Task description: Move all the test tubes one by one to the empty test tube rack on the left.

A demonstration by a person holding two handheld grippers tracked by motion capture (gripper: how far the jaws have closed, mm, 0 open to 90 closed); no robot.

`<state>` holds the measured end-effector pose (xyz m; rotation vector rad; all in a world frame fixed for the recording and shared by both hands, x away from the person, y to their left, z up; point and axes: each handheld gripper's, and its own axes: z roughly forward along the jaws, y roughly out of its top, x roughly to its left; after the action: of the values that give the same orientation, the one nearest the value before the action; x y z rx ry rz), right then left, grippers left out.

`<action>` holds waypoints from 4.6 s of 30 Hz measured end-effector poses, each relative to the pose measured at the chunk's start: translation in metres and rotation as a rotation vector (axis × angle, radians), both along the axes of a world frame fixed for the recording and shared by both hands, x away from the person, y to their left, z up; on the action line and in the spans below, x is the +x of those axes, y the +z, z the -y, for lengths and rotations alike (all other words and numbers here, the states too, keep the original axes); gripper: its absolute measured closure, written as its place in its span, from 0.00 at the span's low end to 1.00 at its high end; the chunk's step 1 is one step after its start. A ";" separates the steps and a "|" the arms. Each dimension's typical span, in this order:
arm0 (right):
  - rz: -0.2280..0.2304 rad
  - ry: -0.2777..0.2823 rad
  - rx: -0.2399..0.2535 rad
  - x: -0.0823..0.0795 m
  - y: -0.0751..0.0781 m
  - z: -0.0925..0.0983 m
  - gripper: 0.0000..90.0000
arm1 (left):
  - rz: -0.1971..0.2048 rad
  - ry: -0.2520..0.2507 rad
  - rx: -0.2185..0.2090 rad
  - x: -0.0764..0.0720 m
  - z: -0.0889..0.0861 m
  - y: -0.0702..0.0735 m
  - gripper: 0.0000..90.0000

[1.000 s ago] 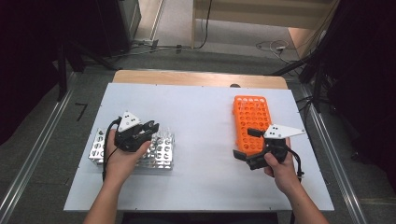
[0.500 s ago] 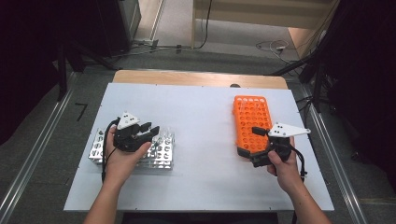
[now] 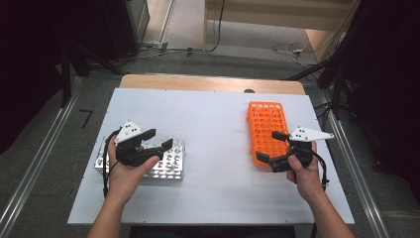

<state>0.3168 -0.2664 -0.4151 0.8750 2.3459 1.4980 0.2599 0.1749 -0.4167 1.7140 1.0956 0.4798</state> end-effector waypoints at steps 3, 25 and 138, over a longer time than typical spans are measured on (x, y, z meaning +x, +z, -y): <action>-0.003 -0.018 0.002 0.005 0.000 0.003 0.00 | 0.004 -0.028 -0.012 -0.003 0.003 0.002 0.17; -0.073 -0.157 0.006 0.068 -0.013 0.027 0.04 | 0.018 -0.122 -0.049 -0.009 0.019 0.002 0.00; -0.005 -0.076 -0.073 -0.007 0.011 -0.021 0.82 | 0.031 -0.197 -0.044 -0.014 0.046 0.005 0.00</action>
<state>0.3102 -0.2457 -0.4046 0.9397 2.3277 1.3729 0.2455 0.1290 -0.4112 1.7494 0.8978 0.3541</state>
